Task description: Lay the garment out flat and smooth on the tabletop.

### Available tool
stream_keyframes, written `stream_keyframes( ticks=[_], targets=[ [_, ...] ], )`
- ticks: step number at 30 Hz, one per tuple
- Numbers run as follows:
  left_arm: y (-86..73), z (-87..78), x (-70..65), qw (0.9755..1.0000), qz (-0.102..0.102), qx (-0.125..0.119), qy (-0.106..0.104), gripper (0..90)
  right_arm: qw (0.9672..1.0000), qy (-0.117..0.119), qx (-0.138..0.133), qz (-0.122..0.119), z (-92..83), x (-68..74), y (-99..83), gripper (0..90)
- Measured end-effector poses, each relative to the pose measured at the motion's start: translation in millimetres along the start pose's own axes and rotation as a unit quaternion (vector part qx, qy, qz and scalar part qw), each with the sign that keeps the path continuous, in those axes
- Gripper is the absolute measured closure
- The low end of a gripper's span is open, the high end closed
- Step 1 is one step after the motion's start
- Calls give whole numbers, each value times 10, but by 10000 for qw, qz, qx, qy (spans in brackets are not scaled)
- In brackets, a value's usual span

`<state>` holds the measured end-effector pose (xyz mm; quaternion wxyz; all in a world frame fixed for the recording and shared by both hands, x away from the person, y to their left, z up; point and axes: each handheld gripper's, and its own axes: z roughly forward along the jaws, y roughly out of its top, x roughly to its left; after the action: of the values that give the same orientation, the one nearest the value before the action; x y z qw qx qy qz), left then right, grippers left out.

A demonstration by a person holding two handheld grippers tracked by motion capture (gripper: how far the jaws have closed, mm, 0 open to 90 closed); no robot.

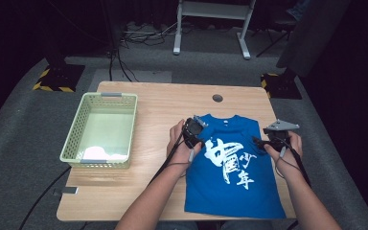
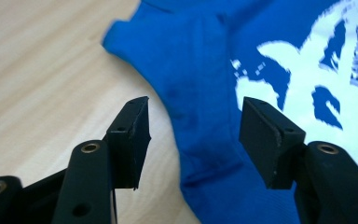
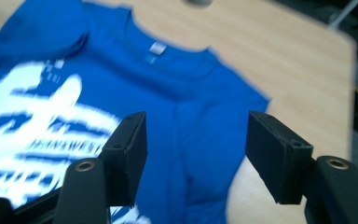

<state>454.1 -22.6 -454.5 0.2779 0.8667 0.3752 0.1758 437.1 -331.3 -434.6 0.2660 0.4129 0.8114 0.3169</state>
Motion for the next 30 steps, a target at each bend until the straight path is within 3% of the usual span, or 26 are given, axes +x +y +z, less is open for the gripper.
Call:
stream_keyframes(
  ticks=[8,11,16,30],
  targets=[
    [-196,153,-83,9991,-4,409,-127,430,9980,413,481,-49,221,103,-308,390],
    [-238,142,-76,9993,-74,316,-173,429,9962,595,632,-14,282,105,-395,412],
    [-324,89,-142,9995,-105,200,-221,471,9951,795,535,246,271,85,-496,422],
    [-655,-167,-392,9993,-118,81,-346,484,9956,915,111,197,-4,298,-798,435]
  ],
)
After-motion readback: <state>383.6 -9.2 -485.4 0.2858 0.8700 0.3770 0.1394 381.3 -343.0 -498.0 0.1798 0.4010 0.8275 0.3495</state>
